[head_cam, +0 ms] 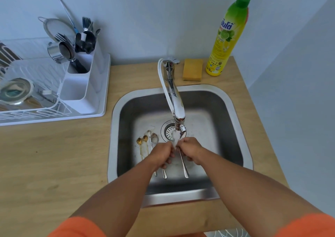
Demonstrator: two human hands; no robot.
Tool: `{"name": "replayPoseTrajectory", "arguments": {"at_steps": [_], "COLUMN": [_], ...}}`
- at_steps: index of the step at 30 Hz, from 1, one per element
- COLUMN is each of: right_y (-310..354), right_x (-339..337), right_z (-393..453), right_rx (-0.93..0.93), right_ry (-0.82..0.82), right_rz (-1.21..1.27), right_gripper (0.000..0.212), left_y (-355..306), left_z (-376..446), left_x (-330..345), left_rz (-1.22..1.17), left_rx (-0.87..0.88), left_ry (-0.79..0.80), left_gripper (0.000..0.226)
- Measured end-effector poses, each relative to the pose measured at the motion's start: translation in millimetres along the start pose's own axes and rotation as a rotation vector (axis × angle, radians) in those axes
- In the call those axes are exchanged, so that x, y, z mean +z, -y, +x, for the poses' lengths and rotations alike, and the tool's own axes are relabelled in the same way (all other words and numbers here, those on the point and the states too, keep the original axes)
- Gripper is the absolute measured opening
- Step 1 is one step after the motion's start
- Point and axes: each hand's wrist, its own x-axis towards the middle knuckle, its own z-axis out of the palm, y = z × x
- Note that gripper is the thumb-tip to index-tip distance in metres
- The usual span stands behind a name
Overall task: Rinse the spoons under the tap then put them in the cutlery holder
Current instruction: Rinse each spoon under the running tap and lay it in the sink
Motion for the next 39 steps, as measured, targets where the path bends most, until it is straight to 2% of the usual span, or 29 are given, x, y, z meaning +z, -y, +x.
{"name": "replayPoseTrajectory", "arguments": {"at_steps": [4,7,10,11,14,19,21,23,27,33,34,36,39], "right_y": [-0.9,-5.7,-16.2,-19.8,-28.4,-31.6,-30.0,-27.6,-26.5,-29.9,-29.1,-26.1,-18.2], "right_x": [-0.1,1.8,3.1,3.0,3.4,5.0,6.0,6.7,6.4,11.7,13.6,17.3,22.7], "right_z": [-5.2,-10.7,-16.1,-17.5,-21.8,-22.5,-20.5,-19.1,-18.6,-28.7,-31.3,-35.1,-39.0], "right_rx": [-0.047,-0.089,-0.102,-0.105,-0.113,-0.119,-0.124,-0.13,-0.121,-0.049,-0.033,-0.004,0.052], "right_ry": [0.01,-0.004,-0.01,-0.012,-0.016,-0.031,-0.033,-0.027,0.0,0.052,0.058,0.053,0.051], "right_rz": [-0.002,-0.037,-0.022,-0.012,0.017,0.052,0.046,0.059,0.051,0.252,0.272,0.304,0.431], "right_gripper": [0.021,0.032,0.029,0.026,0.023,0.031,0.033,0.032,0.026,0.02,0.021,0.023,0.026], "left_y": [-6.9,-6.7,-0.2,2.6,6.9,0.4,0.4,2.6,7.6,11.9,12.0,10.0,4.9], "left_z": [7.9,15.0,20.5,20.9,17.7,7.0,5.2,1.9,-0.4,11.4,11.8,9.8,4.9], "left_x": [9.4,17.6,24.3,26.7,34.6,44.6,46.2,46.4,43.1,35.4,35.2,35.5,32.5], "left_rz": [-0.029,-0.266,-0.402,-0.415,-0.443,-0.601,-0.656,-0.696,-0.78,-0.684,-0.662,-0.659,-0.755], "left_rx": [0.124,0.072,0.028,0.025,0.023,-0.045,-0.056,-0.058,-0.046,-0.039,-0.038,-0.024,-0.066], "left_ry": [-0.115,-0.105,-0.121,-0.132,-0.199,-0.307,-0.303,-0.268,-0.181,-0.217,-0.226,-0.211,-0.13], "left_gripper": [0.036,0.016,0.005,0.006,0.026,0.042,0.036,0.021,0.022,0.008,0.009,0.024,0.043]}}
